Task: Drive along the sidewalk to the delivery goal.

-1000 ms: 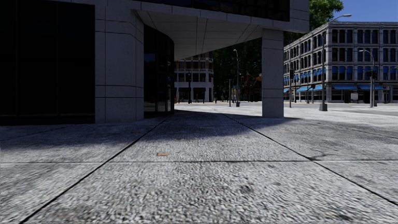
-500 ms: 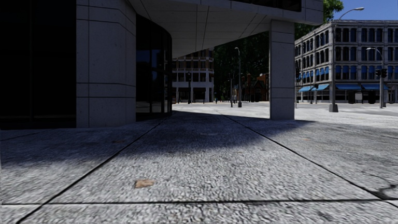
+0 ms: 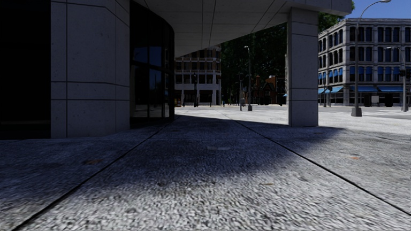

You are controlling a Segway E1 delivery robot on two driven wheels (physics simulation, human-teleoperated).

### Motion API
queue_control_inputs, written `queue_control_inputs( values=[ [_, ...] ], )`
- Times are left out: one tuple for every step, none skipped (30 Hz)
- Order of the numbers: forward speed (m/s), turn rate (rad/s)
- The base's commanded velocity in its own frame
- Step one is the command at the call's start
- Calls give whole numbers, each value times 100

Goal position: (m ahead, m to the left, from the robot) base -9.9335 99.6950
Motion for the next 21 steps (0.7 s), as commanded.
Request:
queue_control_inputs(
  values=[
    [200,0],
    [200,0],
    [200,0],
    [200,0],
    [200,0],
    [200,0],
    [200,0],
    [200,0],
    [200,0],
    [200,0],
    [200,0],
    [200,0],
    [200,0],
    [200,0],
    [200,0],
    [200,3],
    [200,7],
    [200,10],
    [200,10],
    [200,14],
    [200,16]
  ],
)
